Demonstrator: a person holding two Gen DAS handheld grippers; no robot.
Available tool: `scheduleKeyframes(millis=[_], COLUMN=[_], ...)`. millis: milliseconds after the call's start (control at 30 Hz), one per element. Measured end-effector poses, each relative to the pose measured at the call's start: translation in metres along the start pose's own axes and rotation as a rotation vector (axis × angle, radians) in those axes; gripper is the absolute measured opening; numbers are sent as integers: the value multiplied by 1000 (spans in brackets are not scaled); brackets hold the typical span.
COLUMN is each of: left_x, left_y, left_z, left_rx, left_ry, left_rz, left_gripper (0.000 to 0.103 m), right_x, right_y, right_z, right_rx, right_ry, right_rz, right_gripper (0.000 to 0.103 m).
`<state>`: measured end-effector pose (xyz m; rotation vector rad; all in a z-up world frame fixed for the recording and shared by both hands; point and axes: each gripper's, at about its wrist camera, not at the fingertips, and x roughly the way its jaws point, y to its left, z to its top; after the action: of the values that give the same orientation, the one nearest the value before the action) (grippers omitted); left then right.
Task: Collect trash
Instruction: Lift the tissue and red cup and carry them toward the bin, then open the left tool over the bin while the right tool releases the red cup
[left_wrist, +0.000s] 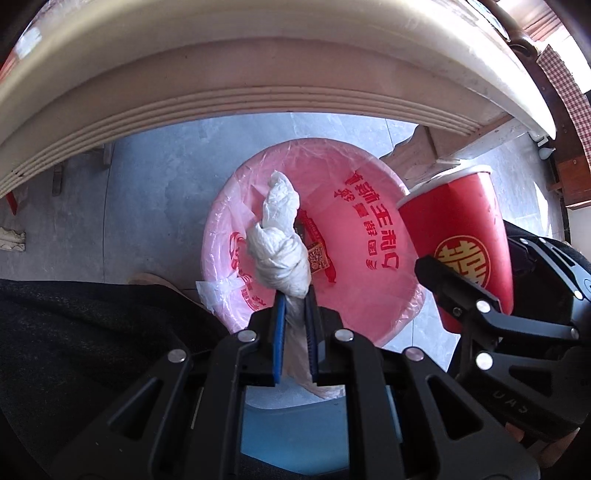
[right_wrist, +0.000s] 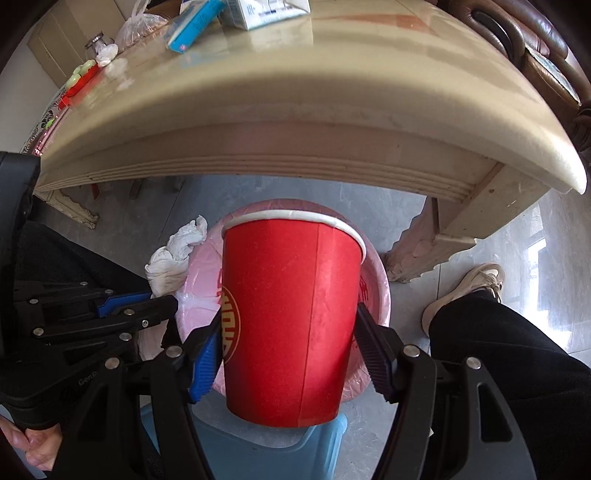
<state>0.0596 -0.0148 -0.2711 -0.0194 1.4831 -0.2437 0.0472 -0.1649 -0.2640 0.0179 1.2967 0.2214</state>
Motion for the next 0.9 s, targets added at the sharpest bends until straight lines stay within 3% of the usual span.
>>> scheduleKeyframes(millis=[333,900], left_x=[45,98], left_y=[13,21], left_z=[17,24], left_rx=[-78,-111], left_ry=[113,238], left_rz=[-17,43], left_gripper=[11,11], right_x=[44,93], right_y=[-17,-23], right_z=[2,1], right_rx=[22,52], right_ry=[86,226], right_rz=[1,42], right_gripper=[64,65])
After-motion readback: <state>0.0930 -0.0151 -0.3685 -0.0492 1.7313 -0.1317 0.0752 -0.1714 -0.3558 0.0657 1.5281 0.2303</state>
